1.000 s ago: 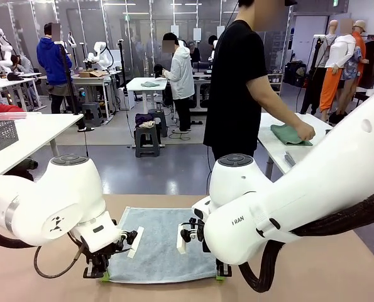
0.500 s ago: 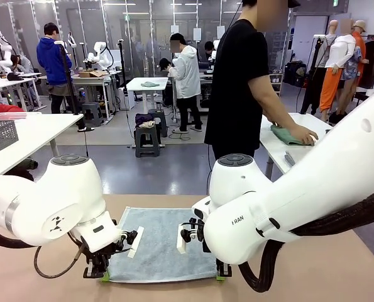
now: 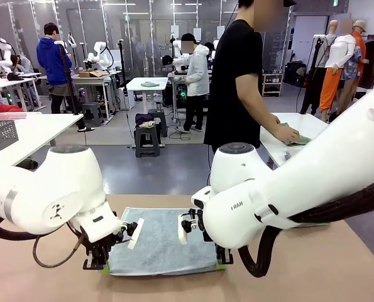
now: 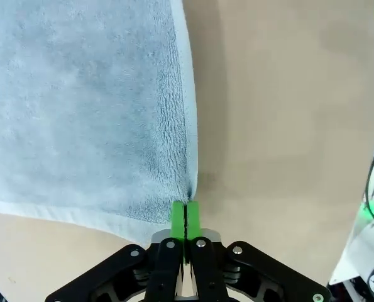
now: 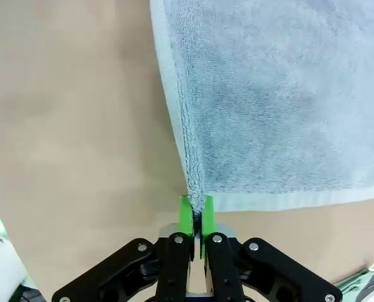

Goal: Fold the towels and place them in the basket.
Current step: When a person lays out a Towel with hook on the table, fold it in half twice.

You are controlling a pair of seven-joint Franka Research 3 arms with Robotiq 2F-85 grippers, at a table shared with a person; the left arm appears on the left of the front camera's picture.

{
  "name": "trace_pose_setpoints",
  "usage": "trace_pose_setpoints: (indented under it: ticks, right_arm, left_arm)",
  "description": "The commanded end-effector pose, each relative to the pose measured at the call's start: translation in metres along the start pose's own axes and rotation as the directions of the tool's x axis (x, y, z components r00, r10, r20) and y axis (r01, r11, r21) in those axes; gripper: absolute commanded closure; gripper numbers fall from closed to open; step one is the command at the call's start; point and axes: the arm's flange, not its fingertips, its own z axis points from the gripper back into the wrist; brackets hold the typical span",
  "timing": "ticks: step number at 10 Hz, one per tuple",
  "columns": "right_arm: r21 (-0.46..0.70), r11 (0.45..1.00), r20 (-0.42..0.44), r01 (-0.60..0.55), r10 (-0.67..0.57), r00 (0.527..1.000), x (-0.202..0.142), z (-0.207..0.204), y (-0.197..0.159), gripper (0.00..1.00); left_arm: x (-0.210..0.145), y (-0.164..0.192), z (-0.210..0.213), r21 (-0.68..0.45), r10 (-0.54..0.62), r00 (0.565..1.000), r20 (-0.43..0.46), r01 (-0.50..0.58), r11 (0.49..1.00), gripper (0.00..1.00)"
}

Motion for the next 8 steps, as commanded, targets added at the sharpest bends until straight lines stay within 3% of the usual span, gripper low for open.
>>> trace_pose_setpoints:
  ticks: [1,8]
  right_arm:
    - [0.015,0.999,-0.001,-0.046,0.046,0.999,-0.007,0.021,-0.013,0.94]
    - [-0.057,0.997,0.018,-0.050,0.051,0.999,-0.003,0.058,-0.031,0.94]
  left_arm:
    - [-0.007,0.011,0.028,-0.009,-0.020,1.000,0.018,0.020,1.000,0.99]
    - [-0.012,0.043,0.066,0.013,-0.035,0.999,0.025,0.035,0.999,0.99]
